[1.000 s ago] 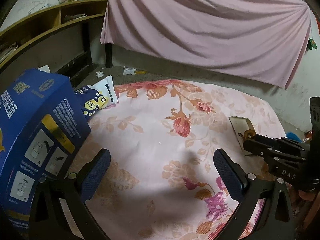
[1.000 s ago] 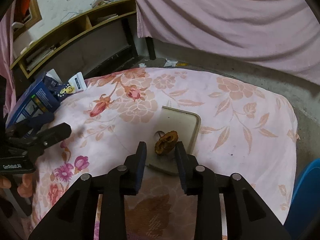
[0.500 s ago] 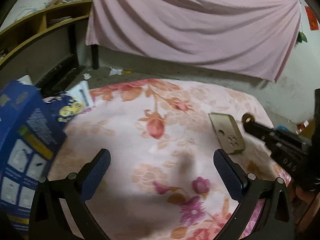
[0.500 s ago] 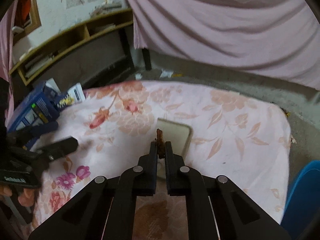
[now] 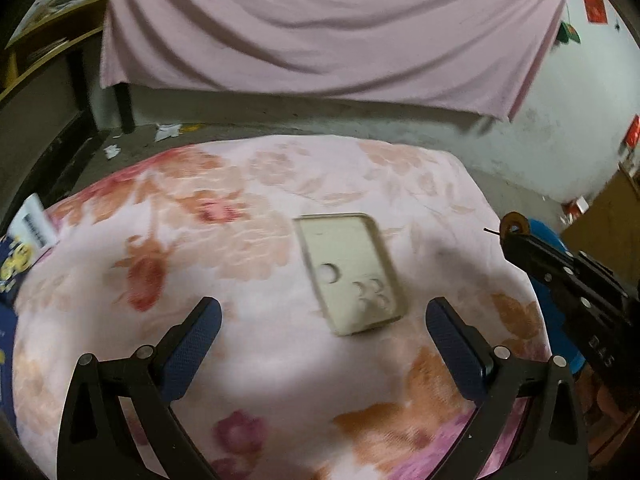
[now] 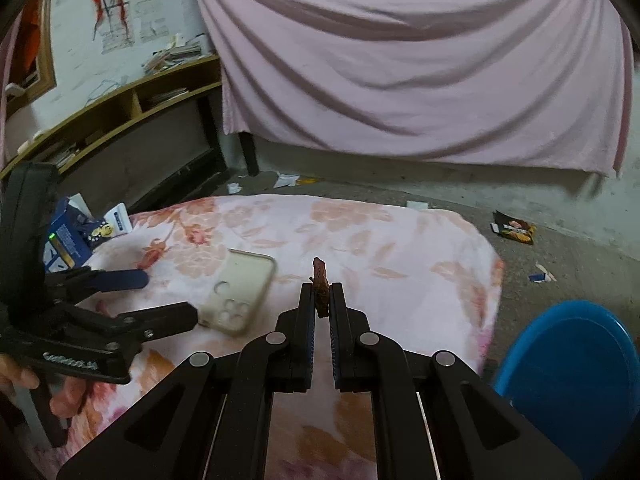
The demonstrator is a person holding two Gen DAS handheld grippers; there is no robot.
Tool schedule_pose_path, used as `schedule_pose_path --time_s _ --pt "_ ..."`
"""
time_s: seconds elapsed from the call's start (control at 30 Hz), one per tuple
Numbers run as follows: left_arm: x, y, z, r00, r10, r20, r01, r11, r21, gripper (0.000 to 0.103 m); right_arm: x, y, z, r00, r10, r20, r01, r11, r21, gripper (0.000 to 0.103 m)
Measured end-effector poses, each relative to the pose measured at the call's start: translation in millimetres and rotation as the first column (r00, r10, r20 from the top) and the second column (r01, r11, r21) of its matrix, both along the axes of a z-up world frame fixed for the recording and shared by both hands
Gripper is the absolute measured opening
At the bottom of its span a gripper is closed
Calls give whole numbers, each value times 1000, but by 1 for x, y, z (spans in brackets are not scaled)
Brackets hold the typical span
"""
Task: Collect trash
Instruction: 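Grasp the beige phone case with the left gripper while the right holds the brown item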
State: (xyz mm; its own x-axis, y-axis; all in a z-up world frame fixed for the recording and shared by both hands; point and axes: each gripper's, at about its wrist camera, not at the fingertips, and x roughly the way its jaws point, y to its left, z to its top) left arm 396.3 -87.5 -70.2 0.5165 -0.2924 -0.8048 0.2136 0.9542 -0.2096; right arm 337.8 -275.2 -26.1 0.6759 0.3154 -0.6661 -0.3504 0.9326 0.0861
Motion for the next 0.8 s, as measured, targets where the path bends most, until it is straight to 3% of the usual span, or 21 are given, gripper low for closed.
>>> schedule_pose_path --time_s 0.27,0.37,0.57,0.67,0.7,0.73,0.8 --pt "17 -35 -13 999 -32 -34 34 996 78 70 -14 -30 -1 999 -34 7 34 999 7 5" --pt "20 -41 -16 999 -25 -37 28 995 96 51 -16 -35 -3 999 -38 0 38 999 8 5" --pt "15 -43 -15 999 -13 -36 15 998 58 50 -22 -41 -4 1000 -30 4 30 999 24 5" --pt "4 -43 -5 1000 -1 0 1 999 38 49 -28 -43 -1 999 -28 32 27 999 26 5" --pt "0 -45 1 999 3 32 -5 999 38 33 -29 -43 1 999 -28 43 27 999 26 5" --pt "-4 -46 6 999 4 54 -7 999 48 5 -32 -44 3 998 -31 55 30 999 26 5" --pt "-8 -52 16 998 1 65 -3 999 35 5 -37 -47 8 996 -37 82 34 999 38 5"
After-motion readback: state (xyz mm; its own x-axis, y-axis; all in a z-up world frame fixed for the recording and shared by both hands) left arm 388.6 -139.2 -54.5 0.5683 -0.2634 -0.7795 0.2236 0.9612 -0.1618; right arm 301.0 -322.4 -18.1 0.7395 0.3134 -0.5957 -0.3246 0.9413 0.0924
